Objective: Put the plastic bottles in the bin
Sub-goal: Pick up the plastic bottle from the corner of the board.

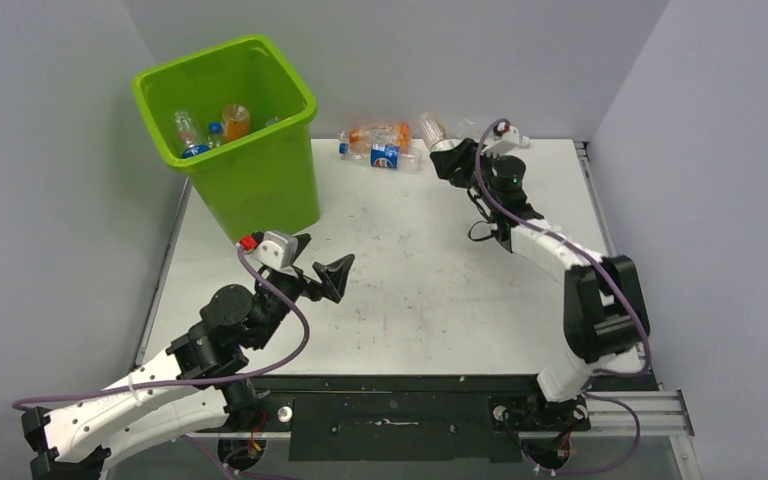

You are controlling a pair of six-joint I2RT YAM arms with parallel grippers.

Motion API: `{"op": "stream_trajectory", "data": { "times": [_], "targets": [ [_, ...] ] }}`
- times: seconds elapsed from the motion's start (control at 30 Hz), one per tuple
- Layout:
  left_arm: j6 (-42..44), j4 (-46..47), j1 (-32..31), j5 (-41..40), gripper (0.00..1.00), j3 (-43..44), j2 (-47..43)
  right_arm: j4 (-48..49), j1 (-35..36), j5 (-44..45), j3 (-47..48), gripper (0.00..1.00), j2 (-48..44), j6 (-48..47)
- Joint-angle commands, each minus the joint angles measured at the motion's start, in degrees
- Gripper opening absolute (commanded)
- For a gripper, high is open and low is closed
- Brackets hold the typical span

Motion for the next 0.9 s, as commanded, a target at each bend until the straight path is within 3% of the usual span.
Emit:
{"op": "stream_trajectory", "data": {
  "times": [0.0,0.23,0.53,0.7,0.87],
  "targets": [
    [-2.8,-0.2,-0.2,-0.2,0.96,3.8,-0.3,4.1,3.7,1.9,-11.2,0.06,-14.1,3.6],
    [3.3,-2.4,-0.1,5.2,0.96,7.9,1.7,-9.4,8.1,-3.2,-20.7,0.05,-33.5,-0.9],
    [39.6,-12.7,-0.3,25.9,0.96,11.4,5.4,-41.7,9.2,-20.2,-9.8,0.05,-40.4,-8.3],
    [56.6,-8.9,-0.2,26.7,0.96,8.6,6.1,-44.3,9.5,-26.6,-12.3,0.05,-45.5,-3.6],
    [71.1,-7.8,-0.2,24.6,0.96,9.6,11.1,-54.5,11.4,-27.5,-7.1,0.05,-46.7,-8.6]
  ]
}}
